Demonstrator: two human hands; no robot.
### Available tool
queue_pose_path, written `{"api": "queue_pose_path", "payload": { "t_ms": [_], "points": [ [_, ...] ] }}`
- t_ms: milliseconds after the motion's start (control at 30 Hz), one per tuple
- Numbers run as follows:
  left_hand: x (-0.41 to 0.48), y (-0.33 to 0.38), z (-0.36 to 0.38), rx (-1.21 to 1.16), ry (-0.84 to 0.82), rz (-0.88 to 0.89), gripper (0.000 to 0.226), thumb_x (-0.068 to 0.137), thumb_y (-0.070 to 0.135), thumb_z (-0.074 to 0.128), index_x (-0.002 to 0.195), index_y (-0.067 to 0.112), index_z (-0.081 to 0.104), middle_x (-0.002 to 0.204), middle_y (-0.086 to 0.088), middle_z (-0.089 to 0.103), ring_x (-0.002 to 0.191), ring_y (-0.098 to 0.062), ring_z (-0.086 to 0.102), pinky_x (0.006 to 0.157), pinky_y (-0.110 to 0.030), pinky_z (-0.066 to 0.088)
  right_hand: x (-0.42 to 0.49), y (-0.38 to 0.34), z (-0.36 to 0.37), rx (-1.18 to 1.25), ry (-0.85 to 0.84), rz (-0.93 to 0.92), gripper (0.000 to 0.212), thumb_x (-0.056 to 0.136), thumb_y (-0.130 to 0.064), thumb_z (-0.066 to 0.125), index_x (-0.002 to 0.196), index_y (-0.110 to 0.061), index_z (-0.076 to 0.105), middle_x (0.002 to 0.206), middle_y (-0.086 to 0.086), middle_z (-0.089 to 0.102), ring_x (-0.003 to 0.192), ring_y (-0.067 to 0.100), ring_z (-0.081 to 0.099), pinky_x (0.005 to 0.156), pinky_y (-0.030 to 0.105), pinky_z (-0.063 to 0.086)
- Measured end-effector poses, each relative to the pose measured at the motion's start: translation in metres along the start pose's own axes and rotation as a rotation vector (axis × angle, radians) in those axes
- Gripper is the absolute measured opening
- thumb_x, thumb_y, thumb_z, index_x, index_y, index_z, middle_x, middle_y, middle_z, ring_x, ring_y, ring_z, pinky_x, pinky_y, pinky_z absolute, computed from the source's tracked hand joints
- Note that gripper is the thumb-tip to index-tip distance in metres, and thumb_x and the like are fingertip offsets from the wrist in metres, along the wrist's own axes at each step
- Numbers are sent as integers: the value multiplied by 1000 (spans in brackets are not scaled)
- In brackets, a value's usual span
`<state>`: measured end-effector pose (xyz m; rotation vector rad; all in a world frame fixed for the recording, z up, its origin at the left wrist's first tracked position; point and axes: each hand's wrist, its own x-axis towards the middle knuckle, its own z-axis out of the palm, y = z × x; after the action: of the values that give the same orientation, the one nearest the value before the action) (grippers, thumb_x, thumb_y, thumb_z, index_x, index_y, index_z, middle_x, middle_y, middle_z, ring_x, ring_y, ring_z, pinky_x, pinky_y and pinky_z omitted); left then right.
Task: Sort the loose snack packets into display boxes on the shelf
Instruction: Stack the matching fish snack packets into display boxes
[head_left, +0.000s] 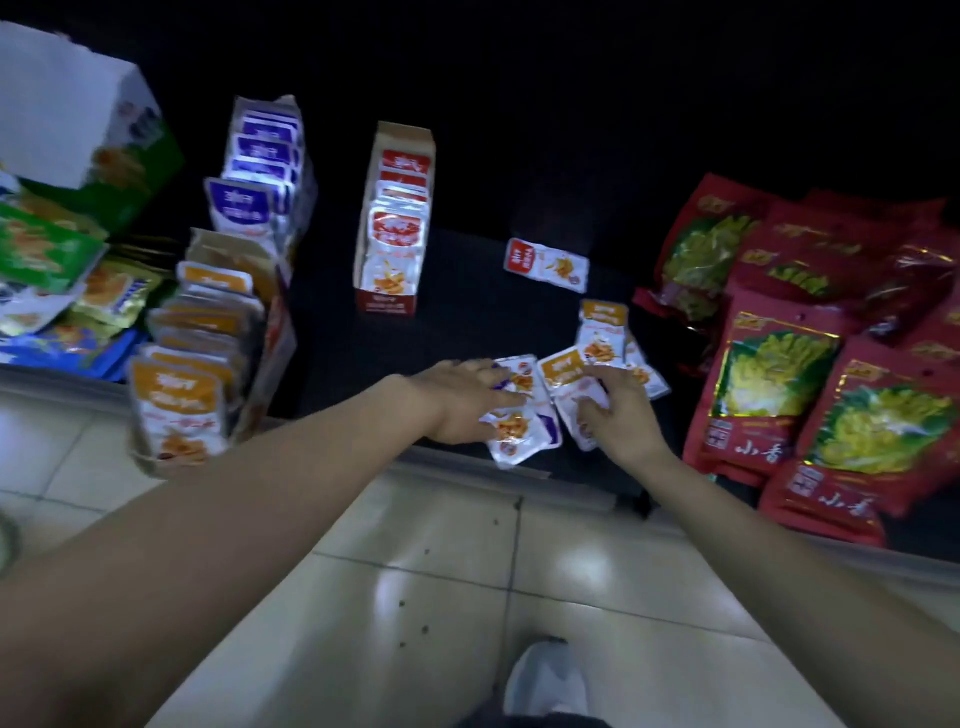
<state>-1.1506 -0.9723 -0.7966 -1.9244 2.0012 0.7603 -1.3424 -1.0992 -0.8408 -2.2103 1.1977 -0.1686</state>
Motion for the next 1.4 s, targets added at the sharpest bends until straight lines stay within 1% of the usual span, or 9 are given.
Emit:
{"api": "queue_pose_path", "payload": {
  "t_ms": [133,333,533,733,867,967,1067,1267,1400],
  "points": [
    [28,9,15,-124,-17,-79,56,100,44,43,152,38,23,164,0,-2,150,-22,-3,119,-52,12,7,10,7,-117,-44,65,56,86,-22,68,138,-12,49,134,17,45,126,34,40,101,40,38],
    [26,-4,40,-234,327,-85,40,90,28,60,129,23,51,153,-4,28,144,-23,18,115,-35,19,16,8,12,54,-36,130,83,74,-17,83,142,-10,37,134,14,44,127,29,38,101,36,36],
    [27,-10,45,-330,452,-92,30,89,19,61,118,14,60,144,-7,40,137,-24,30,113,-39,28,25,3,-1,520,-54,216,17,91,-9,66,108,-9,62,109,12,69,101,27,67,93,49,52],
    [56,28,9,-1408,536,-193,16,96,27,60,109,18,62,104,-2,69,94,-18,67,78,-27,56,13,-19,-9,843,-207,149,19,96,-7,57,112,-2,66,103,7,71,93,19,69,83,27,56],
    [66,22,8,-1317,617,-314,9,97,21,59,105,17,59,106,-5,68,97,-21,67,87,-38,55,34,-4,-7,550,136,219,10,97,-21,57,103,-16,63,96,1,65,83,12,60,76,30,47],
    [71,13,9,-1404,645,-427,14,99,21,55,111,14,58,113,-7,67,99,-23,65,80,-32,52,57,18,-11,83,288,346,58,90,-43,63,133,-7,46,131,15,48,122,30,44,97,40,39],
    [74,8,10,-1369,624,-473,19,99,24,54,113,12,58,112,-7,67,100,-23,65,79,-33,50,66,21,-5,-130,230,391,80,84,-52,67,138,-2,37,138,18,38,129,35,36,100,45,37],
    [78,9,11,-1390,560,-470,19,99,18,53,116,13,59,115,-7,67,105,-24,65,94,-46,53,81,27,-2,90,89,398,54,76,-32,81,114,-3,56,120,17,55,113,32,55,92,41,49],
    [74,8,6,-1374,569,-478,15,100,15,51,114,15,57,114,-7,67,103,-23,66,93,-43,53,67,18,-13,486,81,370,21,94,-16,63,109,-8,50,109,7,60,103,25,61,80,35,53]
  ]
}}
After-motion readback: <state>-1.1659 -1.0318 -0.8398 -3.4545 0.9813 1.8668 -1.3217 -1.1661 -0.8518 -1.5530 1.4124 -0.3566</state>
